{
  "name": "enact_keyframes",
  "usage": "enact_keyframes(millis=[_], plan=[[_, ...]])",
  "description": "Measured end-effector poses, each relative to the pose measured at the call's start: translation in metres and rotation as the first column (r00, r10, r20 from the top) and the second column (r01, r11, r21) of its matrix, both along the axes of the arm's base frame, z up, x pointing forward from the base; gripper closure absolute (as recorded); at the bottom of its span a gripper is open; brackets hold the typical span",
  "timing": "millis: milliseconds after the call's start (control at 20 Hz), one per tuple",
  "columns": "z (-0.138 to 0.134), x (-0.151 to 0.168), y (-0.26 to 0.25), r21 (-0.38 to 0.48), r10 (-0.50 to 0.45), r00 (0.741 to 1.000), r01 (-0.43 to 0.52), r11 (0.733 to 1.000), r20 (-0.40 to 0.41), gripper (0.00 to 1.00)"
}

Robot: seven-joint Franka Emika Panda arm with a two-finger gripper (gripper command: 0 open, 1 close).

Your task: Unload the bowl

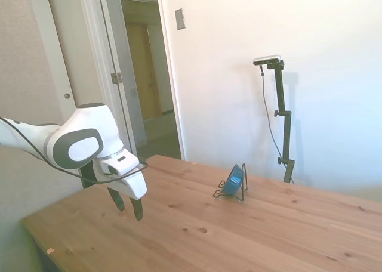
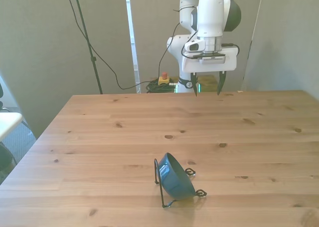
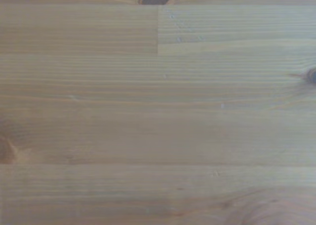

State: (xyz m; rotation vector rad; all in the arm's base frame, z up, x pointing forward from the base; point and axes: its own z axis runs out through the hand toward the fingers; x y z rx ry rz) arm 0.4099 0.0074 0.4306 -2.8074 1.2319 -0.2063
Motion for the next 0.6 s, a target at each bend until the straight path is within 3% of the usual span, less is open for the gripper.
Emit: enact_keyframes(millis=[200,600], plan=[[0.004,0.008,-0.009,0.004,-0.003,1.000,0.003,1.000,0.026,0.00],[0.028,0.123,-0.074,-0.106,-0.124,0.972,0.148,0.983,0.199,0.00]])
